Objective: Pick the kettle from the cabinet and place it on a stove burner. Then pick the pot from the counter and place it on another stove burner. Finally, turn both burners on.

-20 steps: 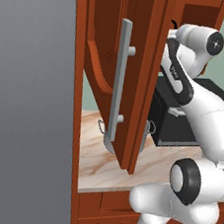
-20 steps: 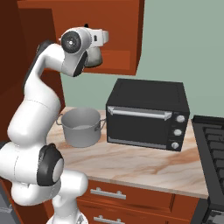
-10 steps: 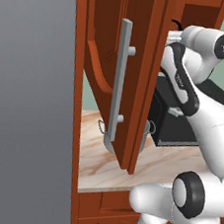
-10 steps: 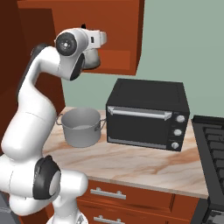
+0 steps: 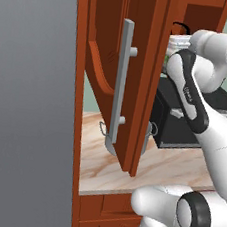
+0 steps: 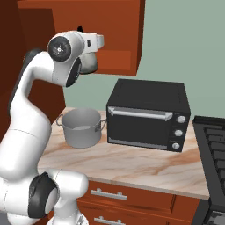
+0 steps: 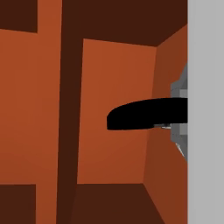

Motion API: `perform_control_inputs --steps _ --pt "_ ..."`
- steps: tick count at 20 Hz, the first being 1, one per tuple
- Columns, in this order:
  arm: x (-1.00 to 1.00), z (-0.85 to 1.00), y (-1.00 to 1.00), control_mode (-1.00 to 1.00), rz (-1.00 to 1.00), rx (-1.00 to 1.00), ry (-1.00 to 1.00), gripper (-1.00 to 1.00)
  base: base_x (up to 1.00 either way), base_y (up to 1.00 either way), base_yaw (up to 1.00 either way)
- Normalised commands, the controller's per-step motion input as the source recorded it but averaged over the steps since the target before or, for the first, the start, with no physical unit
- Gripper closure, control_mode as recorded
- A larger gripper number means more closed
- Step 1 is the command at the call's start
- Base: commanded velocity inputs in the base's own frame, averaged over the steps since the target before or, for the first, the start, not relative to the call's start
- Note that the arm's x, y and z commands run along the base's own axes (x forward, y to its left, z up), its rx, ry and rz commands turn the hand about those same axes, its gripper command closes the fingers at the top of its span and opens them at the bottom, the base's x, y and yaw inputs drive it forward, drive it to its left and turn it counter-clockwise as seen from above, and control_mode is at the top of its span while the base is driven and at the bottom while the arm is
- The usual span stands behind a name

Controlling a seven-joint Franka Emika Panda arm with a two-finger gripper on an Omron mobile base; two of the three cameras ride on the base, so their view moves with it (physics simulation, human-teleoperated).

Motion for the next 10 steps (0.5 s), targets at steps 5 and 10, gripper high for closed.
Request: perform_control_inputs --steps 5,10 --pt "-0.46 0.00 0.00 -1.00 0.00 0.00 0.00 1.00 0.00 0.00 0.00" --pt "-0.46 0.00 0.00 -1.00 0.00 0.00 0.00 1.00 0.00 0.00 0.00"
